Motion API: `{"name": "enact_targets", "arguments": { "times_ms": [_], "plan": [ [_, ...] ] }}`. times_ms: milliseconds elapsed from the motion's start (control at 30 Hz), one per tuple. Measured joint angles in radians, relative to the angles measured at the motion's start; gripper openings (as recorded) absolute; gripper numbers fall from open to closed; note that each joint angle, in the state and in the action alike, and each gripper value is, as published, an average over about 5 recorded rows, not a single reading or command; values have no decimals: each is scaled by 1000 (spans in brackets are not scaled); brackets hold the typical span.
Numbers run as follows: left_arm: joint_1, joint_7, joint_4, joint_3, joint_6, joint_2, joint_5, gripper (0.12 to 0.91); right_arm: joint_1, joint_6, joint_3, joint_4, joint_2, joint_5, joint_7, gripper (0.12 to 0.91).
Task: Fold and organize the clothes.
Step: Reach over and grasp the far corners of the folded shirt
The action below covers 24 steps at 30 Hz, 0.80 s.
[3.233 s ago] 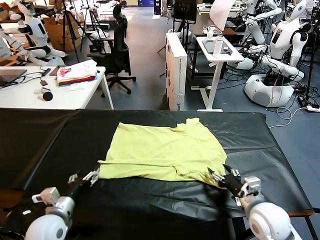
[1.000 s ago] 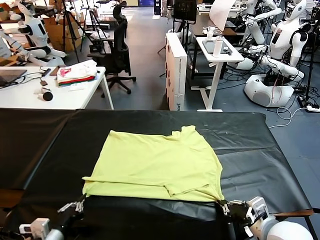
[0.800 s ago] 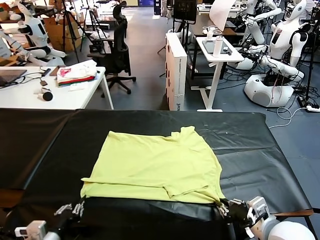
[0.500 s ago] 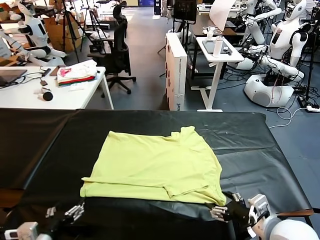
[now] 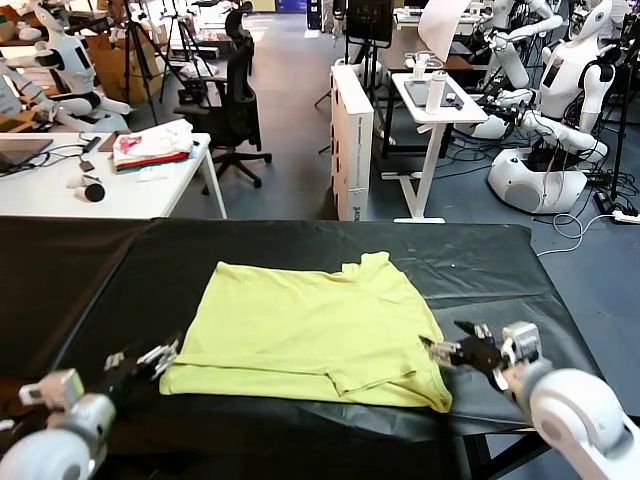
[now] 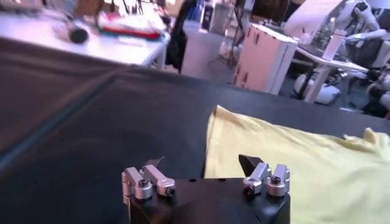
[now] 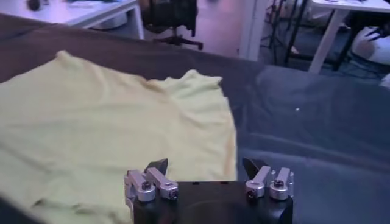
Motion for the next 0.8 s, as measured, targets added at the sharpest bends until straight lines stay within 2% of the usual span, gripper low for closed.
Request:
{"name": "enact_targets", "arguments": {
  "times_ms": [133, 300, 400, 633, 800],
  "plan": [
    [-141, -2, 98, 69, 27, 38, -24, 907, 14, 0, -8, -22, 12, -10, -1, 907],
    [-308, 0, 234, 172, 90, 74, -64, 907, 29, 0, -18, -50, 30, -30, -3, 907],
    [-408, 9, 320, 237, 112, 79, -66, 907, 32, 0, -22, -63, 37, -37, -7, 907],
    [-621, 66, 520, 371, 99, 63, 9, 907, 33, 1, -28, -80, 47, -51, -23, 907],
    [-719, 76, 627, 435, 86, 41, 38, 907, 31, 14, -28, -84, 47, -55, -29, 907]
  ]
}}
